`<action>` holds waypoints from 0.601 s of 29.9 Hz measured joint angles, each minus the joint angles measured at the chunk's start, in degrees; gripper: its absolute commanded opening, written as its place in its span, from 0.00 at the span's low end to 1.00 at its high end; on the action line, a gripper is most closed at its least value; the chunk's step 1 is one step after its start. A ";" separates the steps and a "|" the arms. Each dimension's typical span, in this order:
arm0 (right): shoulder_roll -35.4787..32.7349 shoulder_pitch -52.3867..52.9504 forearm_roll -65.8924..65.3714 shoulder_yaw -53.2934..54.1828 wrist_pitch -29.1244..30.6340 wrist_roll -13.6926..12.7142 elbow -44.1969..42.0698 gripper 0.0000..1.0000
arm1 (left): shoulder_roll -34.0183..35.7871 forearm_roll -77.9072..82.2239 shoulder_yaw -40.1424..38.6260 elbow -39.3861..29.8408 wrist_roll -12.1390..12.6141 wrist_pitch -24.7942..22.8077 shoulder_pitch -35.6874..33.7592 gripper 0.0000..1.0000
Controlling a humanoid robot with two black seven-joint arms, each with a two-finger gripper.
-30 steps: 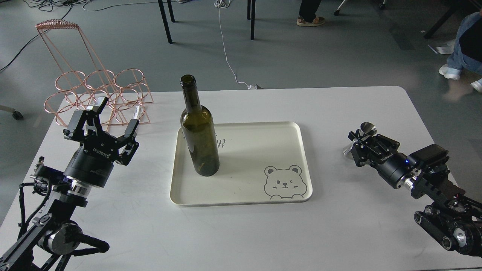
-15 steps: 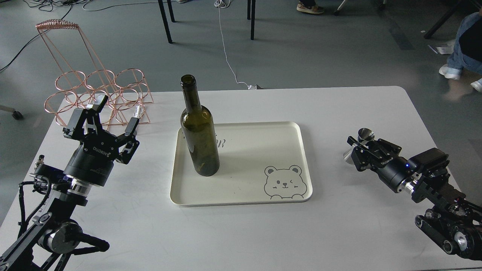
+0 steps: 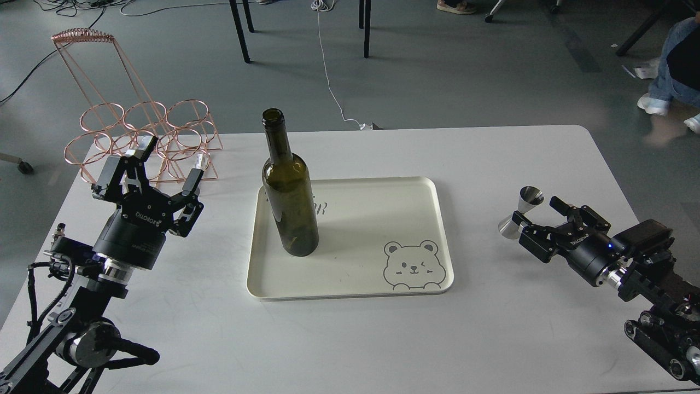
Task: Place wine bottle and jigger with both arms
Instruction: 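Lift the jigger and carry it off the tray, away from the bottle, then release the jigger on the table and raise the right gripper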
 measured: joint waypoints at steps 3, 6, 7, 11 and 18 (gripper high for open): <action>-4.49 -2.31 0.09 -0.02 0.00 -0.01 3.34 0.98 | 0.00 0.03 0.00 -0.06 0.00 0.00 0.07 0.98; -9.91 -5.56 1.84 -0.58 0.00 -0.02 7.67 0.98 | 0.00 0.04 0.00 -0.11 0.00 0.00 0.14 0.98; -11.58 -6.62 3.22 -0.90 0.00 0.00 9.25 0.98 | 0.01 0.03 0.00 -0.11 0.00 0.00 0.14 0.98; -17.18 -9.31 16.88 -4.10 0.00 -0.02 19.94 0.99 | 0.13 0.04 0.00 -0.13 0.01 0.12 0.15 0.98; -20.72 -3.46 47.17 -6.86 0.50 -0.03 37.47 0.99 | 0.02 0.13 0.09 -0.12 0.01 0.43 0.20 0.98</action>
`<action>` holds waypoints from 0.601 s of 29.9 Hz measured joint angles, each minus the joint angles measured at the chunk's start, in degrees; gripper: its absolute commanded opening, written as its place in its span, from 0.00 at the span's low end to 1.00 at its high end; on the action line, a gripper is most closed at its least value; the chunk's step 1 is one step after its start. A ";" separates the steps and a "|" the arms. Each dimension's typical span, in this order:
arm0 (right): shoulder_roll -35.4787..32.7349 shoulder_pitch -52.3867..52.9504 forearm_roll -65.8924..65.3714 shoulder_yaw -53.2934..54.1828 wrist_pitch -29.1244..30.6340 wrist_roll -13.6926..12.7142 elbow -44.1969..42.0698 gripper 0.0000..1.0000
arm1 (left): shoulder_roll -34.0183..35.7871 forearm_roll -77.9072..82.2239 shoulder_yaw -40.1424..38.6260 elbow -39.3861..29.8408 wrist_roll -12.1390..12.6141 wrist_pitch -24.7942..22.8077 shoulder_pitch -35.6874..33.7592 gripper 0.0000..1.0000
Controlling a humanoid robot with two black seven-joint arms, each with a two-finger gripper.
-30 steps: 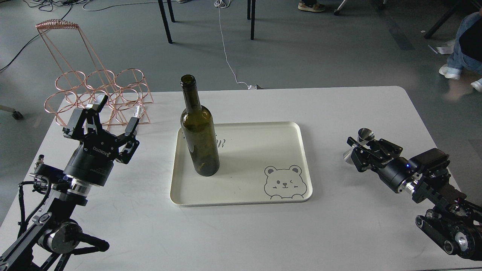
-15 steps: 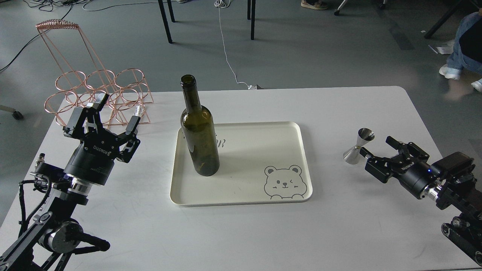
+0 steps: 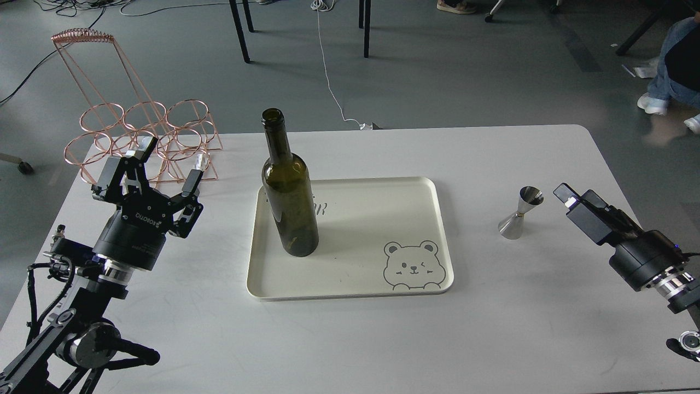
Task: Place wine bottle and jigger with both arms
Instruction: 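Release the jigger on the table and raise the right gripper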
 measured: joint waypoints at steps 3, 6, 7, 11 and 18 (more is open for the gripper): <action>1.37 4.11 8.33 -0.01 2.17 0.00 2.08 0.99 | 0.19 0.01 0.00 0.01 0.00 0.06 -0.02 0.98; 5.07 8.40 17.77 0.06 3.66 0.00 2.19 0.99 | 0.42 0.01 -0.23 0.01 0.00 0.23 -0.07 0.98; 6.93 9.71 21.20 0.09 3.89 0.00 2.05 0.99 | 0.47 0.01 -0.44 0.01 0.00 0.27 -0.15 0.98; 13.20 13.84 31.44 0.37 4.19 0.00 1.28 0.99 | 0.97 -0.20 -1.07 0.02 0.00 0.36 -0.40 0.98; 20.35 17.02 42.76 -0.13 13.04 0.00 -4.92 0.99 | 4.20 0.09 -1.83 -0.04 0.00 0.34 -0.95 0.98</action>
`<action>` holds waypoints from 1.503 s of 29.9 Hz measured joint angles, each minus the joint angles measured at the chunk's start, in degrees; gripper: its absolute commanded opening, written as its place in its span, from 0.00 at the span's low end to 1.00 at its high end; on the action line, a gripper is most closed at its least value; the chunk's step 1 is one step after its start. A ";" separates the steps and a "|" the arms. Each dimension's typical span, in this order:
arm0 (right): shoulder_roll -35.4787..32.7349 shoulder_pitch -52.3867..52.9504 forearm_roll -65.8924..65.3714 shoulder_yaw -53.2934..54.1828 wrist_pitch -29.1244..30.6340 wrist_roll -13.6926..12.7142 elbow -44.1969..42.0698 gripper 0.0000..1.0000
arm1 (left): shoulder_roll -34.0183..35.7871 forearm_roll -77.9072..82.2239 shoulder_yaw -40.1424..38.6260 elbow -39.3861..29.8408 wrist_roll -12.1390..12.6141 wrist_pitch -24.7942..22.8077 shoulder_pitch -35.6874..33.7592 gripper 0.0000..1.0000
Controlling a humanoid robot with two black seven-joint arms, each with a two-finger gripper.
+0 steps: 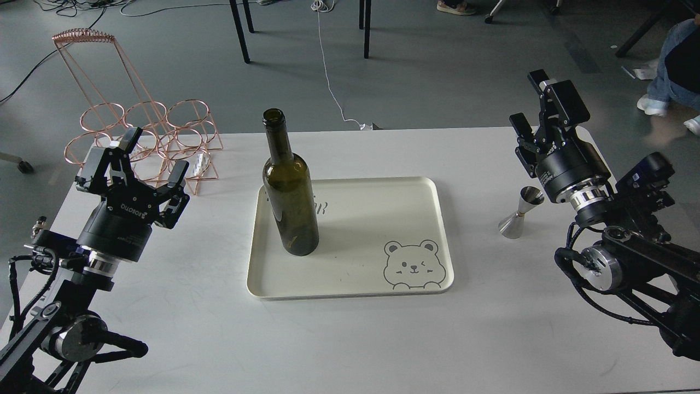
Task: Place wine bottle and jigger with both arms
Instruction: 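Release the jigger on the table and raise the right gripper, then reach the left gripper toward the neck of the wine bottle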
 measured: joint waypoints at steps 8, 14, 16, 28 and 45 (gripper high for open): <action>2.51 -1.35 1.00 -0.87 26.25 0.01 -12.44 0.99 | 10.22 10.87 -0.01 -6.20 -0.01 -0.09 -1.25 0.98; 2.54 -1.53 0.86 -0.84 30.86 0.01 -15.05 0.99 | 16.15 33.07 -0.50 -12.26 -0.01 -0.08 -3.13 0.98; 2.66 -1.58 0.86 -0.77 30.90 0.01 -15.12 0.99 | 17.09 41.84 -0.69 -13.94 -0.02 0.21 -3.78 0.98; 4.60 -2.26 0.67 -0.49 30.45 0.01 -16.26 0.99 | 18.09 72.75 1.34 -17.61 -0.02 7.36 -11.77 0.98; 4.83 -2.44 0.61 -0.49 28.56 0.01 -16.25 0.99 | 16.51 82.46 9.70 -16.56 0.00 9.08 -18.62 0.98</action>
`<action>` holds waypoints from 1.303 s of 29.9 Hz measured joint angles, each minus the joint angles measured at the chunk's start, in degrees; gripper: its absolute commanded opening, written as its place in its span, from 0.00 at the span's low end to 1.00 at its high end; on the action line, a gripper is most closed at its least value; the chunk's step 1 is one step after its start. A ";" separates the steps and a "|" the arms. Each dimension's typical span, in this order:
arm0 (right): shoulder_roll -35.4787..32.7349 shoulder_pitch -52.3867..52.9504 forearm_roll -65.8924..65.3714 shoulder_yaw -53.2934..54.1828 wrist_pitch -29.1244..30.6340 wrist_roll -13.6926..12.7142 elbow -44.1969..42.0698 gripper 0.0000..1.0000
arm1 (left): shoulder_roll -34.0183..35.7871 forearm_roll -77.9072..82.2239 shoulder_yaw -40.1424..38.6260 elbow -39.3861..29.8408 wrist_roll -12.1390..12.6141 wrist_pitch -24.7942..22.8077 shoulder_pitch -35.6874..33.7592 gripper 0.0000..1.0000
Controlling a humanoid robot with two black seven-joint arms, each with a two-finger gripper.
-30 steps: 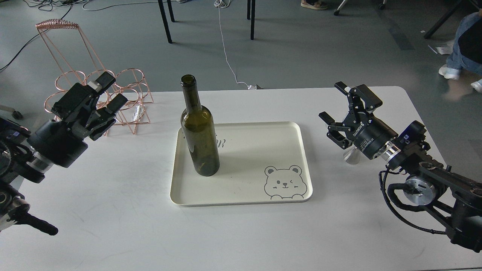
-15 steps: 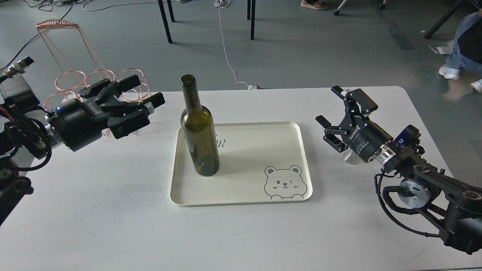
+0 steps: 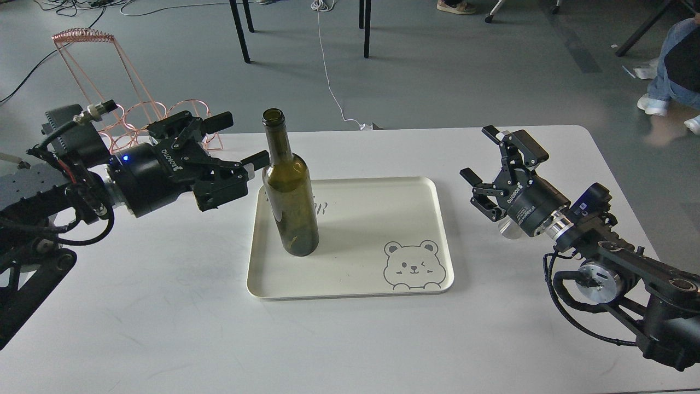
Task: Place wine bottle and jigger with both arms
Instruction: 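Reach the left gripper toward the neck of the wine bottle, then close the left gripper around the wine bottle's upper body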
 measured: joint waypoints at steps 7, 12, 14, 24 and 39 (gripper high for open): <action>0.00 0.00 0.00 0.00 -0.04 0.00 0.16 0.99 | -1.91 0.00 1.63 1.06 0.00 -0.10 -1.19 0.98; -0.08 0.00 0.01 0.00 -0.05 0.00 0.18 0.99 | -2.79 0.00 3.72 2.94 0.00 -0.11 -3.19 0.98; -0.08 0.00 0.04 0.00 -0.21 0.00 0.18 0.99 | -3.27 0.00 4.04 3.71 0.00 -0.11 -3.85 0.98; -0.09 -0.28 0.06 -0.01 -1.03 0.00 0.18 0.99 | -5.57 0.00 6.63 6.66 0.00 -0.26 -7.05 0.98; -0.09 -0.41 0.07 0.08 -1.54 0.00 0.18 0.99 | -7.99 0.00 9.59 9.74 0.00 -0.27 -10.76 0.88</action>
